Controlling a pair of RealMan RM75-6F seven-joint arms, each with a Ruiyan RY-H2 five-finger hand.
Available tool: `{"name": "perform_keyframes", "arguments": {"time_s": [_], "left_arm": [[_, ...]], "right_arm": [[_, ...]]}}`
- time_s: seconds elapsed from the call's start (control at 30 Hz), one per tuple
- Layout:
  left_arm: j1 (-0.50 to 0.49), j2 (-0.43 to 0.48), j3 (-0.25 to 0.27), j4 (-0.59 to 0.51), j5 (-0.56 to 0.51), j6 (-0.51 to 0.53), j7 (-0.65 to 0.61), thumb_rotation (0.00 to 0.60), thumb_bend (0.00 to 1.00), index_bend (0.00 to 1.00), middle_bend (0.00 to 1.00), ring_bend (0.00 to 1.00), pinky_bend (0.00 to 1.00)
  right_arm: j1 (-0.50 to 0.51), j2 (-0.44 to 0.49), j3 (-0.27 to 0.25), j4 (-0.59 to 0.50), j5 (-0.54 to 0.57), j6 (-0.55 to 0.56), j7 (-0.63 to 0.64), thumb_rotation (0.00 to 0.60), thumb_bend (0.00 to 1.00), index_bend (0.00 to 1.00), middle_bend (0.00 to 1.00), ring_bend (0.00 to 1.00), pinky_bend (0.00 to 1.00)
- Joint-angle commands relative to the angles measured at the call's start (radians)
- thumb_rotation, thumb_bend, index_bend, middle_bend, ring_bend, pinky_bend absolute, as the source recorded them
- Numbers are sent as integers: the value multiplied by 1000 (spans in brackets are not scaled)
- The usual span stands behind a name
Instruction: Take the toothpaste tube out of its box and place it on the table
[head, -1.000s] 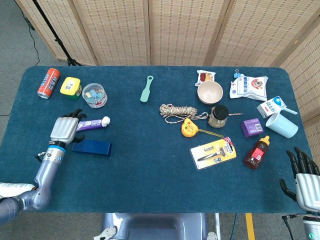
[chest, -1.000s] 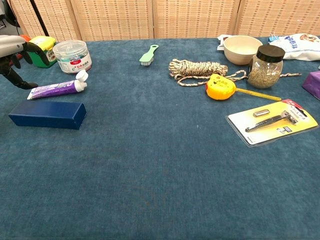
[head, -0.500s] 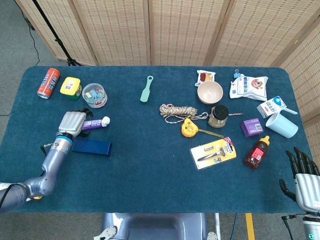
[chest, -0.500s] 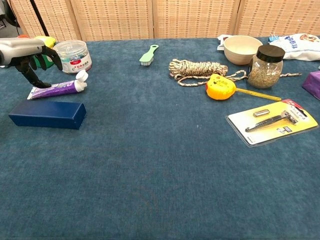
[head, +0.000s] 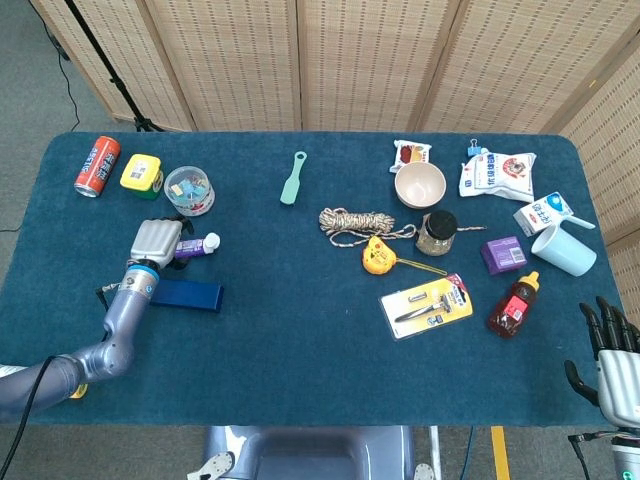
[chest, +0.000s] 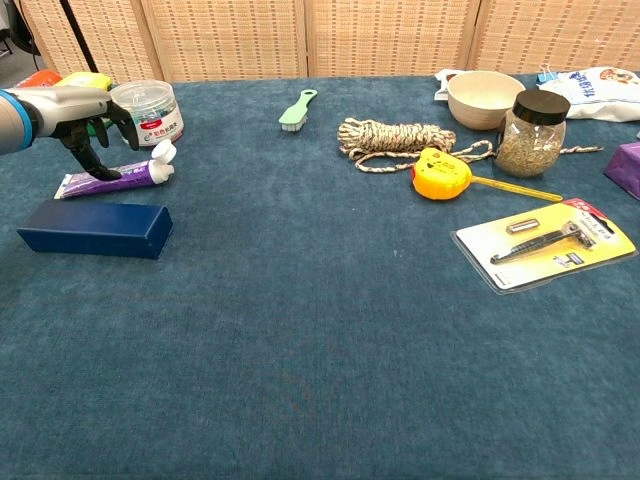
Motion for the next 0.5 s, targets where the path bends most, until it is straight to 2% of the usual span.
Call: {"name": "perform_keyframes", "arguments": {"time_s": [0.03, 0.5], "left_arm": [[-15, -10, 4, 10, -22, -4, 17, 600, 267, 345, 250, 338, 307], [-48, -50, 30, 50, -67, -22, 45, 600, 268, 346, 259, 356, 327]], "right_arm": [[0, 0, 0, 0, 0, 0, 0, 600, 368, 32, 0, 30, 134], [-7, 3, 1, -8, 1, 8, -5, 600, 368, 32, 0, 30, 134]]}}
